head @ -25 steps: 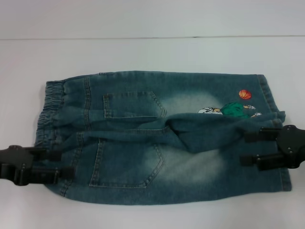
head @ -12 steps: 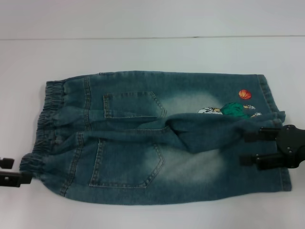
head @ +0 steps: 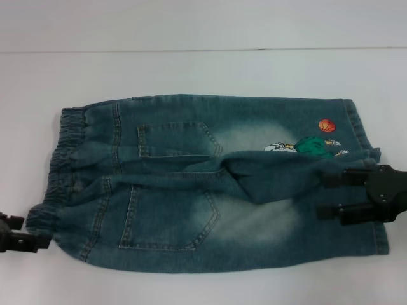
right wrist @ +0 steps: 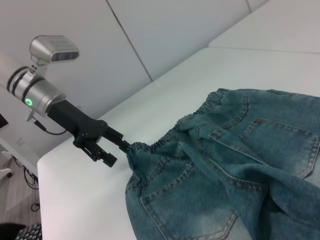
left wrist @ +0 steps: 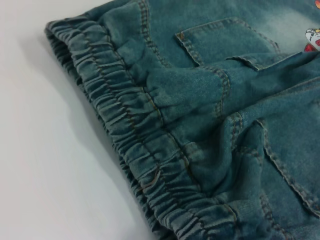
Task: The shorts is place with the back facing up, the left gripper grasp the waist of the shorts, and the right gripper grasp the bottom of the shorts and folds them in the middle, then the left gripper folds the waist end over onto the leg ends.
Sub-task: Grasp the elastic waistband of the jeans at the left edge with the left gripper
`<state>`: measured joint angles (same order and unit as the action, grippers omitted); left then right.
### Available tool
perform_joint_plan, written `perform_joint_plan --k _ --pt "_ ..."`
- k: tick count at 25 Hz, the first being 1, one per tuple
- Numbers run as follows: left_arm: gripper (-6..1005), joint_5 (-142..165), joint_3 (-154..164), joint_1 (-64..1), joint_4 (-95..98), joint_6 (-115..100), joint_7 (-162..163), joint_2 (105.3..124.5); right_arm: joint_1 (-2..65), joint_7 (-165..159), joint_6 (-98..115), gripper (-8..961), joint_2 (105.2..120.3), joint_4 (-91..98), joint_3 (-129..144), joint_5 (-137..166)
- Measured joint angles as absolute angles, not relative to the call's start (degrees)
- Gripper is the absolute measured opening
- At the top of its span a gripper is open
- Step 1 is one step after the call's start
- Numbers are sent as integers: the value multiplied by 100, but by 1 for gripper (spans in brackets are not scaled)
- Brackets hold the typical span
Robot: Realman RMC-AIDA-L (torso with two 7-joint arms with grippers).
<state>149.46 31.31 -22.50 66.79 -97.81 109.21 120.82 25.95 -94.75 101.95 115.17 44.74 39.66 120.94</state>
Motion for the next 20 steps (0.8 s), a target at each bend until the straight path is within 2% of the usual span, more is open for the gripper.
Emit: perform_joint_plan --k 7,18,20 --pt "853 14986 3308 -2304 6668 -9716 10924 12156 2611 -9475 10195 941 11527 4471 3979 12094" --pt "848 14971 3307 -2380 6605 -9667 10910 12164 2600 -9474 10188 942 11540 4464 3950 12093" --pt "756 14967 3310 -2384 6582 -9620 10898 12166 2595 -9472 10184 942 11545 4464 3949 12094"
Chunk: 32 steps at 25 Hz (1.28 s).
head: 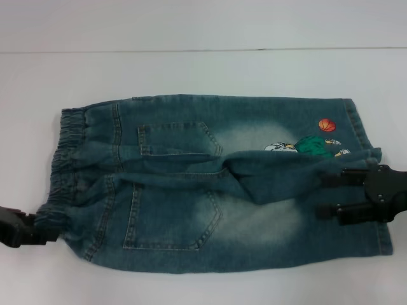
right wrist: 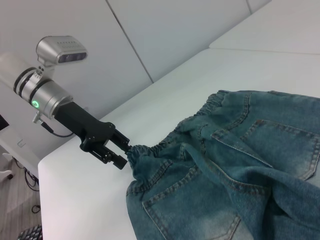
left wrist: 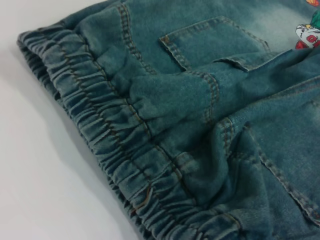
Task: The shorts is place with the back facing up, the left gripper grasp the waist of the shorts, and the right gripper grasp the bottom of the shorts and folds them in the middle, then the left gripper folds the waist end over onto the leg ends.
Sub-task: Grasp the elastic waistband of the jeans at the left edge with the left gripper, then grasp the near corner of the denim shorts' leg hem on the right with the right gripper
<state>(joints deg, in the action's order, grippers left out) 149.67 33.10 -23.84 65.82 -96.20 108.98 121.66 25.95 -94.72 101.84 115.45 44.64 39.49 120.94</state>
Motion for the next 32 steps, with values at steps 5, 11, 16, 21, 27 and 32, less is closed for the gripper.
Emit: perform_joint_plan --k 5,11,16,21,27,32 --pt "537 14980 3314 -2399 6524 -9521 10886 12172 2575 -9471 10180 941 11549 4464 3939 12094" --pt "239 14983 3313 -2399 6517 -9495 10899 12189 2567 -9467 10177 942 11549 4465 3937 12094" --pt "122 14958 3293 -2491 6331 -9574 11092 12121 2608 -9595 10177 941 11527 4466 3856 12077" --pt "61 14955 3271 -2627 6258 -9664 11215 12083 2731 -10173 10197 942 11362 4642 3817 12139" --pt "36 14942 3248 -2806 6260 -9689 11398 12035 2994 -10609 10530 942 11224 5211 3672 13182" --pt "35 14941 3239 -2956 6231 -9626 11626 11982 3241 -10610 10864 941 11197 5478 3506 14325"
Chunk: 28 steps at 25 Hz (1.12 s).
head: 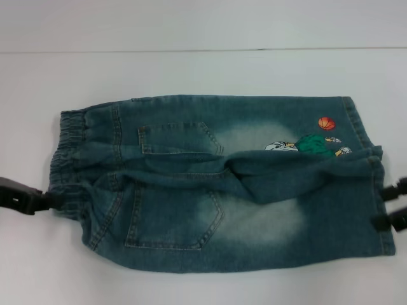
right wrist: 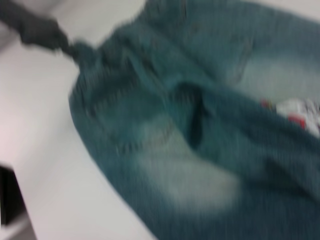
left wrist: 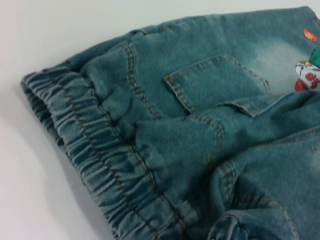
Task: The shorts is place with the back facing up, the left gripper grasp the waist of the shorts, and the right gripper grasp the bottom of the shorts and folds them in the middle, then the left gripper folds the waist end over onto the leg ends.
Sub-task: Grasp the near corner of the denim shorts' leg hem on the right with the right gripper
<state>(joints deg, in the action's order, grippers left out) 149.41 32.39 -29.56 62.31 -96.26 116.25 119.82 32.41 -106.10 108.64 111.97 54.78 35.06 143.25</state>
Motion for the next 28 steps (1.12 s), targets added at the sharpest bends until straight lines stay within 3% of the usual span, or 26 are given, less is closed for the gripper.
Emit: perform_joint_plan --k 28 --pt "33 14923 3243 -3332 6222 -9553 12050 11995 3753 -10584 10986 941 11317 5294 3999 16498"
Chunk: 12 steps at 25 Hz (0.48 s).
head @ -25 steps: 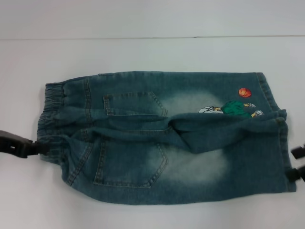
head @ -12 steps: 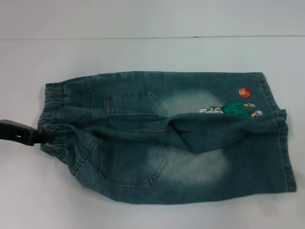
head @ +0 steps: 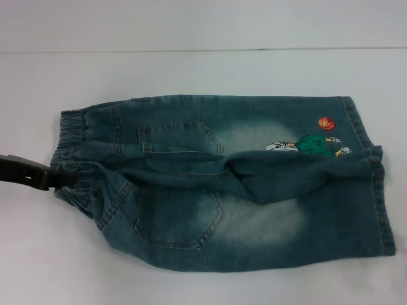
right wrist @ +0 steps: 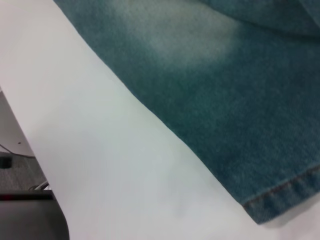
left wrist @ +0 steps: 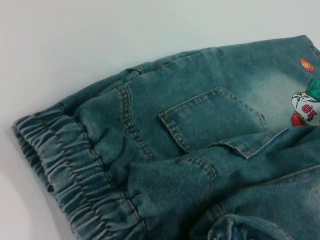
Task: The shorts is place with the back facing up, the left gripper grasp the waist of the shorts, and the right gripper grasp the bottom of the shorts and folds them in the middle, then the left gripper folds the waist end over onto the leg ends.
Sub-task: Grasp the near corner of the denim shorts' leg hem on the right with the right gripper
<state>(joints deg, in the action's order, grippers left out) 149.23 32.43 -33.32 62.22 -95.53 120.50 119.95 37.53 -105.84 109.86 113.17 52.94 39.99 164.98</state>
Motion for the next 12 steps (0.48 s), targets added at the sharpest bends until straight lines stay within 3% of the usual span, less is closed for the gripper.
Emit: perform_joint_plan --k 12 --pt "32 14876 3328 -3345 6253 -9712 12074 12015 3928 -10590 10912 942 11347 5140 4052 16576"
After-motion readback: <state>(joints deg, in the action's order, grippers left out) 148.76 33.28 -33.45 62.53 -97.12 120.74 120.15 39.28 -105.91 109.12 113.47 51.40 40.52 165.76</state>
